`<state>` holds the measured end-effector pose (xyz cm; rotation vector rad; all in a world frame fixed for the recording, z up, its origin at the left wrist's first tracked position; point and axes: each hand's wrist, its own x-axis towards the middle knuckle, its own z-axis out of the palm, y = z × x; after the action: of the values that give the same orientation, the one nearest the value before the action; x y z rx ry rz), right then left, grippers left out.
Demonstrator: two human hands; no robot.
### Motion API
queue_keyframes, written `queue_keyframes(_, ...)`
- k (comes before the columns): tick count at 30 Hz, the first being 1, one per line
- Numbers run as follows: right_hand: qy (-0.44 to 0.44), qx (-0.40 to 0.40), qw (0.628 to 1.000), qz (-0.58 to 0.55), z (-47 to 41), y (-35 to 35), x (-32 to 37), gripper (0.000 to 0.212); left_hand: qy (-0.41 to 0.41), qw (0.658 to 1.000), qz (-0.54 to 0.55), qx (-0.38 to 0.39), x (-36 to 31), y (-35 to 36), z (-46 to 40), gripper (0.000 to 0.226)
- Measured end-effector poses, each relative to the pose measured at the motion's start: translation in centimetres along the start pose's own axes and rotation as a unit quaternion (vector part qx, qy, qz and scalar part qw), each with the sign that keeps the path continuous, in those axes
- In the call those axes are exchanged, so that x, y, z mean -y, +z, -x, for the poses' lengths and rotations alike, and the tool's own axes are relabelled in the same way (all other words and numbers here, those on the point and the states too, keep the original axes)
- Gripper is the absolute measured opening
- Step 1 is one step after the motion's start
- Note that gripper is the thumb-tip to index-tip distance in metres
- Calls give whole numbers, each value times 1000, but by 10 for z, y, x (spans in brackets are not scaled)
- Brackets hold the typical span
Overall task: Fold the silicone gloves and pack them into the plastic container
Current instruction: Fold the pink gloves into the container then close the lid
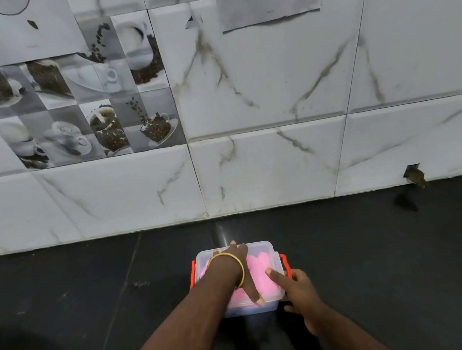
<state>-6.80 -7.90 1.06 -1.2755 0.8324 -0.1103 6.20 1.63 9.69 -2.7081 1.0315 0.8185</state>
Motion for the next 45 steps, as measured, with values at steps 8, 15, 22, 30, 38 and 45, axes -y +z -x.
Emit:
queue_keyframes(8,-123,-46,980,151,-6,-2,-14,25,-28,999,17,-6,0,5,5,136)
queue_keyframes(15,-210,-53,936,279,1,-4,-13,37,-40,999,33,-7,-2,5,4,136)
queue_keyframes(22,-235,-87,893,374,1,-3,-9,55,-38,999,28,-8,-1,7,1,134)
queue_keyframes(30,-213,-102,864,445,1,0,-5,63,-52,998,38,-4,1,12,-7,136)
queue_keyframes(38,-200,-36,892,403,10,-10,5,60,-16,998,43,-53,11,24,3,137)
queue_keyframes(45,-260,-86,859,432,35,-13,10,69,-111,950,102,-275,30,89,53,109)
